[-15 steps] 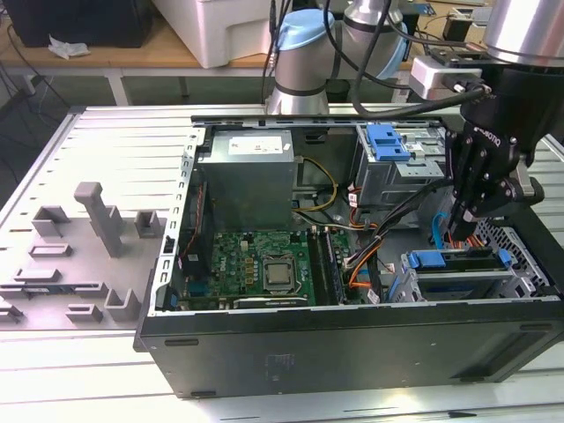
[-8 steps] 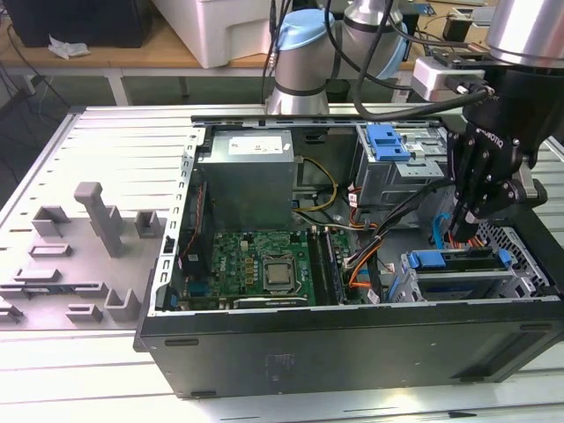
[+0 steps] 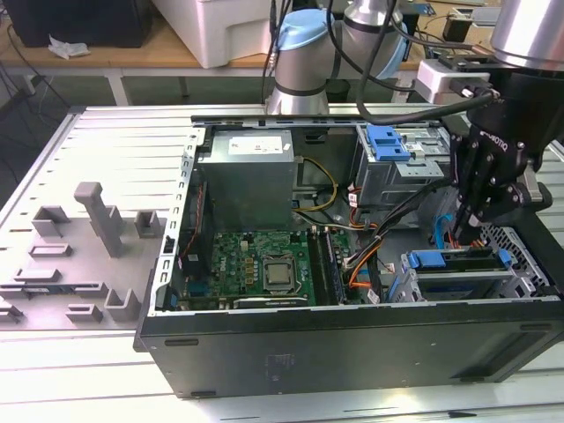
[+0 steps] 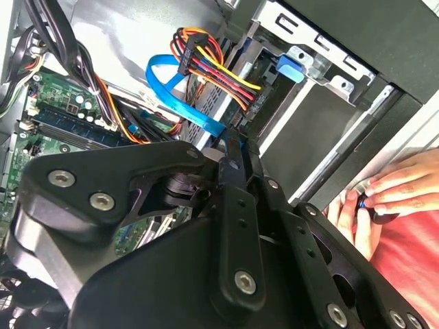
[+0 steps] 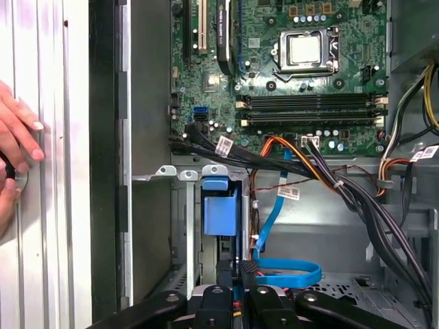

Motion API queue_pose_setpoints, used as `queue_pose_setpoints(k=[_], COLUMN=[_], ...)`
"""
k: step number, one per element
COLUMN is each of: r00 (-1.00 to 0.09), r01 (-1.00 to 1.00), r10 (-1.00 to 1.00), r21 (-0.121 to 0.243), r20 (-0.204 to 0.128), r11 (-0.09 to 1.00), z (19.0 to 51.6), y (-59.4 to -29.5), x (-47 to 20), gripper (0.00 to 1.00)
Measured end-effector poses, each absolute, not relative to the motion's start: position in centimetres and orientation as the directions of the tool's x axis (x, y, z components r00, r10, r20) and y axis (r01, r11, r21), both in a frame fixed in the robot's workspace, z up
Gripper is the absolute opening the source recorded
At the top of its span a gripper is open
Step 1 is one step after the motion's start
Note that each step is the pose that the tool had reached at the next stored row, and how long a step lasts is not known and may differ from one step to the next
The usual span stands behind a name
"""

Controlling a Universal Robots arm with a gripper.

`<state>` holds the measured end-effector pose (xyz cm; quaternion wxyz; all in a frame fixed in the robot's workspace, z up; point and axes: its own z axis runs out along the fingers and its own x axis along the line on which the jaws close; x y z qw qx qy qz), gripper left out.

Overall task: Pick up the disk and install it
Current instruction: 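Insert the second disk wire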

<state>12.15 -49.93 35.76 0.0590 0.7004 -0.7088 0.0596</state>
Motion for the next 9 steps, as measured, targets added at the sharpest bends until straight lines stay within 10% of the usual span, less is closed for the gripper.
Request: queue_pose_setpoints(k=[9], r00=[-0.012], r01=[-1.0], r10=[-0.986], r21=[-0.002], r20=[0.167], r11=[0.012], z=[35.72], y=[-50.16], x=[12.15], gripper=[0.16])
